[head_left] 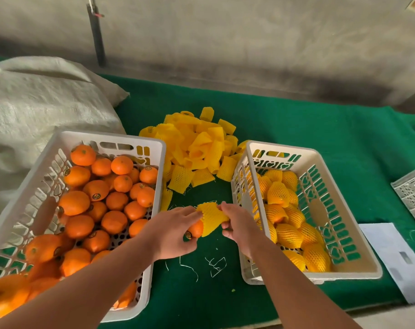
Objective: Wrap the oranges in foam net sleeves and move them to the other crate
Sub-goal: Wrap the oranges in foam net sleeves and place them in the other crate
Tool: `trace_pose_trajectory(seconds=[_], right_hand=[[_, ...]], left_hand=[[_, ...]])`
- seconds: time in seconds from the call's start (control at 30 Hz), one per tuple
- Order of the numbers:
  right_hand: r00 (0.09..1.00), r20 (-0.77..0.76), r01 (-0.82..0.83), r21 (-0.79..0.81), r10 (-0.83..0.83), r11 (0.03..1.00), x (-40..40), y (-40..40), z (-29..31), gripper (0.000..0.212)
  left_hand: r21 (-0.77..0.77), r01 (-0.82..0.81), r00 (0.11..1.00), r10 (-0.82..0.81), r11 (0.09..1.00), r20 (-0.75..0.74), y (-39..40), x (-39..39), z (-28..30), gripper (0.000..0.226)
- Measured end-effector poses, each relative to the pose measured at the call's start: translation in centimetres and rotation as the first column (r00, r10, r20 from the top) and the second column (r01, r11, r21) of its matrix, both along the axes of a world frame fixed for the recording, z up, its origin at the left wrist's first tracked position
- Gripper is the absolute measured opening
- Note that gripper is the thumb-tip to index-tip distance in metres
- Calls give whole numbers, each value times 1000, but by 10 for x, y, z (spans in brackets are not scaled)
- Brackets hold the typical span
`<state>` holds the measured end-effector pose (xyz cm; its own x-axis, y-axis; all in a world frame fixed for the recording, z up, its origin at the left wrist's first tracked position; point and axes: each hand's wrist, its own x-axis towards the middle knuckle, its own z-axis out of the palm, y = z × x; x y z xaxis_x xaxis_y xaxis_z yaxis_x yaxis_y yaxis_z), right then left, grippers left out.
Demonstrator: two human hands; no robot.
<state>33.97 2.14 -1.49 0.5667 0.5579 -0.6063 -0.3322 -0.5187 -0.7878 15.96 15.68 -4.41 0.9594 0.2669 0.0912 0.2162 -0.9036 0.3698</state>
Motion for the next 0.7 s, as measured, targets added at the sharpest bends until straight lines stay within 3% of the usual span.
trace_pose_trajectory(seconds=[0.17,0.27,0.37,0.43,0.57,0.7], right_hand=[[958,199,-219,35,208,975,-25,-4,-1,69],[929,238,-288,-12,282,958,-42,-6,-1,61],[887,373,-272,-56,273,961,-56,-5,4,25],[871,419,-252,-72,259,965,-58,-6,6,13],[847,450,-246,-137,281,960,-49,-12,7,15],[903,300,-291,-104,309,951,-39,-11,6,25]], left_hand=[[-3,-3,1000,3,1000,18,1,-1,-2,63],[10,28,1000,-28,1000,5,1,-2,-1,65],[3,53,999,-53,999,-3,0,-1,3,63],[-6,59,998,-59,998,-5,0,-1,4,62],[0,74,997,-74,997,-17,-2,-2,5,65],[27,67,996,-66,997,-57,-3,-2,5,66]])
